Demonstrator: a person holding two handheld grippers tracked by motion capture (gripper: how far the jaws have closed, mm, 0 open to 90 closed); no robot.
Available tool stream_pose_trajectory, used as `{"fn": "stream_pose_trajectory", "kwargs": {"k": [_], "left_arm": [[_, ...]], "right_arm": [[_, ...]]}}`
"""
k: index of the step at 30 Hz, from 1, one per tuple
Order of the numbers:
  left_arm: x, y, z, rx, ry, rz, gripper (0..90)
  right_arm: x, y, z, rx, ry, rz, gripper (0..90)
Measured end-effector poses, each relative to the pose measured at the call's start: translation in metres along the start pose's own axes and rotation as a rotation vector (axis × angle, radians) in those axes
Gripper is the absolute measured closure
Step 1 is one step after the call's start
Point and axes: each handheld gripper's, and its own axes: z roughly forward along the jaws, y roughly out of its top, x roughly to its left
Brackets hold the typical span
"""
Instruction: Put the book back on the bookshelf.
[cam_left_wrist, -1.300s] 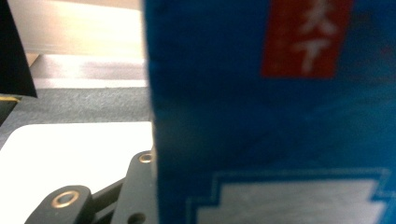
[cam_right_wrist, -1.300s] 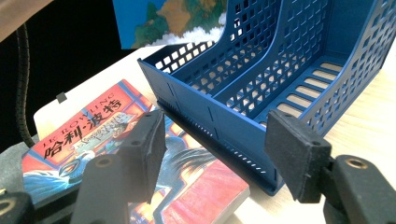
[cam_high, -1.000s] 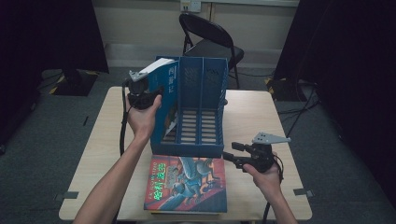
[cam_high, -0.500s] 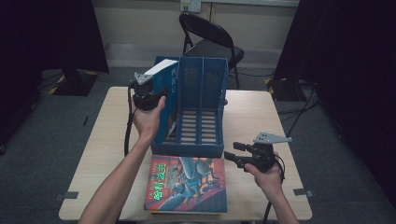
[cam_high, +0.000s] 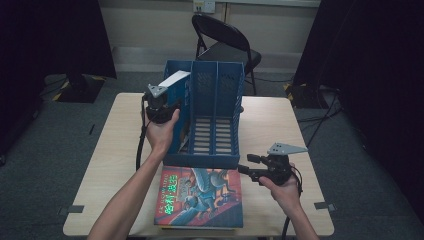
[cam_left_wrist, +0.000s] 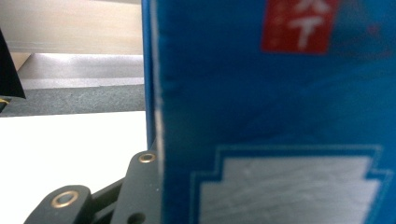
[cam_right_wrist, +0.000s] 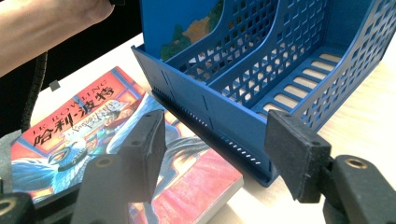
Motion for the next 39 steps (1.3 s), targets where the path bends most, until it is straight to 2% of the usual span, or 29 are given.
{"fn": "stream_pose_trajectory", "kwargs": {"k": [5,8,11,18,25,30,32,33,36,39], "left_arm": [[0.001,-0.004,-0.001,0.009,0.0,-0.003,61.2],[0.001,-0.005,-0.003,0.014,0.001,0.009,61.2],[0.003,-0.007,-0.005,0.016,0.003,-0.004,61.0],[0.001,-0.013,-0.012,0.02,-0.001,0.04,60.8],[0.005,-0.02,-0.02,0.018,-0.022,0.029,59.7],[0.004,-0.025,-0.027,0.019,-0.038,0.06,57.2],[0.005,-0.026,-0.03,0.02,-0.064,0.044,55.2],[0.005,-0.027,-0.031,0.017,-0.062,0.044,53.5],[0.004,-0.03,-0.037,0.027,-0.07,0.07,51.2],[0.003,-0.032,-0.041,0.03,-0.083,0.075,48.6]], "right_arm": [[0.0,-0.001,0.003,0.006,0.004,0.003,38.7],[0.001,-0.001,0.003,0.01,0.003,-0.001,38.7],[0.002,-0.001,0.003,0.011,0.004,-0.004,38.7],[0.004,0.0,0.003,0.013,0.005,-0.009,38.6],[0.004,-0.001,0.005,0.02,0.006,-0.012,38.6],[0.003,-0.002,0.002,0.01,-0.002,-0.007,38.6],[0.003,-0.002,0.002,0.01,-0.003,-0.009,38.6],[0.003,-0.002,0.002,0.01,-0.004,-0.009,38.6],[0.002,-0.003,0.002,0.012,-0.005,-0.005,38.6],[0.0,-0.004,0.003,0.016,-0.01,0.003,38.7]]}}
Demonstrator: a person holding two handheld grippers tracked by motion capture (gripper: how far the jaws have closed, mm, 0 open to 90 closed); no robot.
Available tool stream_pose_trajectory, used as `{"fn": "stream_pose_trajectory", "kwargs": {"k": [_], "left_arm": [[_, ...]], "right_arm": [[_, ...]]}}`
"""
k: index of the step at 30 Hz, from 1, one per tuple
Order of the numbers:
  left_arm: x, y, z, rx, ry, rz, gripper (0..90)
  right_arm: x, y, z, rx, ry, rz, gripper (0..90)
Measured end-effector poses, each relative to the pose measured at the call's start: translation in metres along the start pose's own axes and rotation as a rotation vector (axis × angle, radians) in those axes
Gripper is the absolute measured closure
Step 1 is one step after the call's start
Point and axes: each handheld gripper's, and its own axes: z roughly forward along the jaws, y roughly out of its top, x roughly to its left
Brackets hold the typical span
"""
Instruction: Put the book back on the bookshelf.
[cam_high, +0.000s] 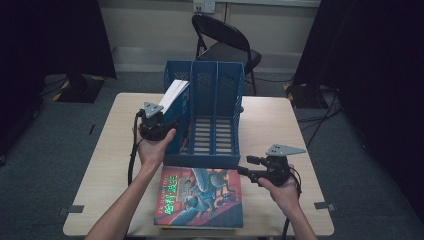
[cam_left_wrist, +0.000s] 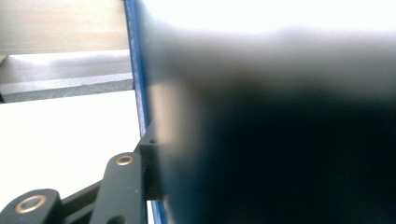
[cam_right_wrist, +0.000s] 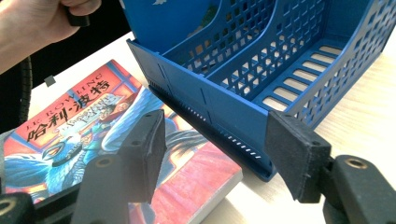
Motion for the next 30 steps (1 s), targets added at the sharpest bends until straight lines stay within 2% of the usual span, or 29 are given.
{"fn": "stream_pose_trajectory", "kwargs": {"k": [5,12,14,20,22,27,30], "left_arm": [[0.001,-0.004,-0.005,0.007,-0.026,0.008,45.0],[0.0,-0.006,-0.007,0.001,-0.03,0.009,42.1],[0.001,-0.005,-0.008,0.003,-0.043,0.008,40.5],[0.004,-0.002,-0.012,0.035,-0.067,0.059,41.8],[0.006,-0.001,-0.013,0.044,-0.077,0.064,41.6],[0.006,-0.002,-0.015,0.04,-0.069,0.095,43.8],[0.007,-0.004,-0.015,0.026,-0.083,0.078,42.8]], "right_arm": [[-0.001,0.0,0.0,0.004,-0.003,0.001,38.7],[-0.001,-0.002,0.002,0.016,-0.004,-0.003,38.7],[-0.002,-0.002,0.002,0.016,-0.004,-0.001,38.7],[-0.003,-0.002,0.002,0.018,-0.006,0.0,38.7],[-0.002,-0.002,0.003,0.018,-0.004,-0.001,38.7],[-0.001,-0.003,0.004,0.025,-0.003,-0.004,38.7],[-0.001,-0.003,0.005,0.027,-0.003,-0.006,38.7]]}}
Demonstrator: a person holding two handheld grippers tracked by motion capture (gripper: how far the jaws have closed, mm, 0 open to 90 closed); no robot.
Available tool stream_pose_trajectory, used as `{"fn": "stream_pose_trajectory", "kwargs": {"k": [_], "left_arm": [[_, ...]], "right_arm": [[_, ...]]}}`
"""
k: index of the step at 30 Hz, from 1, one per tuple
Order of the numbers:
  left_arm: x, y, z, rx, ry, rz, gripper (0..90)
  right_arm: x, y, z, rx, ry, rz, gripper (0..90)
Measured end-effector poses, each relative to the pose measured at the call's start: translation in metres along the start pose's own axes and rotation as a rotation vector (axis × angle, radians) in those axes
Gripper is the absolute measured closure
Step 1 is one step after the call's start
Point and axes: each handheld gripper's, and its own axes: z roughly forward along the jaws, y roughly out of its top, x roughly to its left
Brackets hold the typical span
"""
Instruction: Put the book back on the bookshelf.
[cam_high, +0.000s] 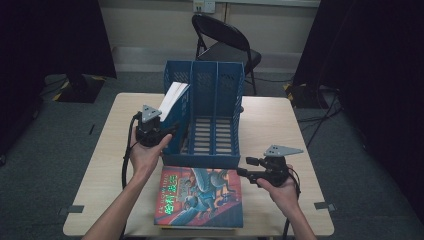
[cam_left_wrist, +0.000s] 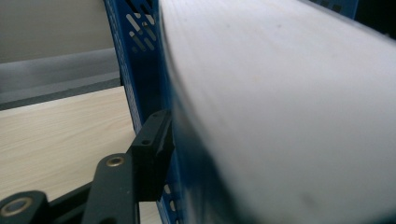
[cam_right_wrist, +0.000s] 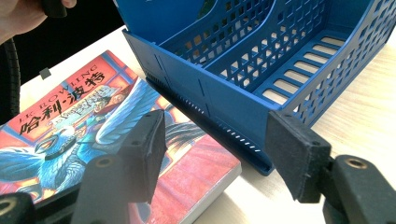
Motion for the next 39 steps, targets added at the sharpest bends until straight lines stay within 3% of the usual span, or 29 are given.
{"fn": "stream_pose_trajectory", "kwargs": {"k": [3,8,9,13,18,27,31,34,37,39], "left_arm": [[0.0,-0.001,-0.002,0.01,0.008,0.007,43.1],[0.006,0.001,-0.007,0.052,-0.03,-0.041,41.7],[0.006,0.001,-0.008,0.068,-0.02,-0.05,40.3],[0.005,0.003,-0.011,0.077,0.011,-0.016,43.5],[0.006,0.008,-0.015,0.082,0.011,-0.031,43.0],[0.009,0.03,-0.021,0.117,-0.021,-0.056,39.3],[0.011,0.043,-0.023,0.138,-0.023,-0.036,38.9],[0.011,0.052,-0.023,0.171,-0.019,-0.037,39.3],[0.009,0.06,-0.019,0.235,0.001,-0.039,39.6],[0.008,0.066,-0.019,0.242,0.011,-0.054,40.2]], "right_arm": [[0.0,0.0,0.0,0.001,0.002,0.0,38.9],[0.0,0.0,0.001,0.005,0.003,0.0,38.9],[0.001,0.0,0.001,0.004,0.003,0.0,38.9],[0.0,0.0,0.0,0.001,0.002,0.001,38.9],[0.0,0.0,0.0,0.002,0.001,0.002,38.9],[0.0,0.0,0.001,0.002,0.001,0.003,38.8],[0.0,0.001,0.001,0.002,0.001,0.001,38.7],[0.0,0.001,0.0,0.0,0.001,0.003,38.7],[-0.001,0.001,0.0,0.002,0.002,0.005,38.5],[-0.001,0.0,0.001,0.004,0.002,0.006,38.5]]}}
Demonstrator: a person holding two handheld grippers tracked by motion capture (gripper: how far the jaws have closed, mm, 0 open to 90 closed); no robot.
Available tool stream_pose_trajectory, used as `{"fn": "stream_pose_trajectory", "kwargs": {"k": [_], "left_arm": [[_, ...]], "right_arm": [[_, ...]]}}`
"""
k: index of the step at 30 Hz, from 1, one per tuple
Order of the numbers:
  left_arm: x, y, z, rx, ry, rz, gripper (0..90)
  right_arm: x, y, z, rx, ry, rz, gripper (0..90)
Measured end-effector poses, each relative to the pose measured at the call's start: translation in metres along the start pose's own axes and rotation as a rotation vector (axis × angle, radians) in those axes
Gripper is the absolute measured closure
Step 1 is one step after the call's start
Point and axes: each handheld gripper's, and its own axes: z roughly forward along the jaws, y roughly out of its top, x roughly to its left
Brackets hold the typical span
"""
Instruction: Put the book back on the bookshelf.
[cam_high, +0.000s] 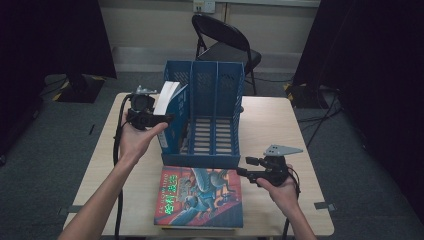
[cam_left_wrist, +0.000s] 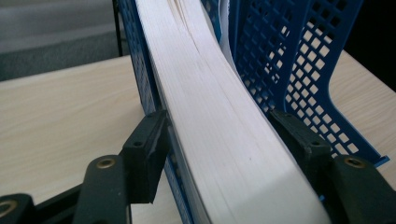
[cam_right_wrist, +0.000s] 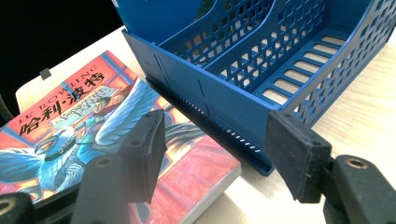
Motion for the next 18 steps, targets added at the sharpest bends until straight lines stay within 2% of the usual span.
{"fn": "stream_pose_trajectory", "kwargs": {"k": [4,7,9,11,14,17,18], "left_arm": [[0.0,0.011,0.001,0.054,0.007,-0.015,42.4],[-0.004,0.018,0.001,0.091,0.046,0.011,42.3],[-0.006,0.022,0.004,0.116,0.055,0.016,41.4],[-0.005,0.027,0.007,0.158,0.058,0.006,41.4],[-0.005,0.032,0.011,0.193,0.063,-0.004,43.9],[-0.004,0.038,0.016,0.243,0.061,0.004,43.8],[-0.003,0.04,0.017,0.247,0.055,-0.01,43.4]], "right_arm": [[0.0,0.0,0.0,-0.001,0.001,0.001,38.4],[0.0,0.0,0.0,0.001,0.0,0.003,38.4],[-0.001,0.0,0.0,-0.001,0.0,0.004,38.4],[-0.001,0.0,0.0,0.0,0.001,0.004,38.4],[-0.001,0.0,-0.001,-0.001,0.002,0.005,38.4],[-0.001,0.0,-0.001,0.001,0.001,0.006,38.3],[-0.001,0.0,0.0,0.002,0.001,0.007,38.3]]}}
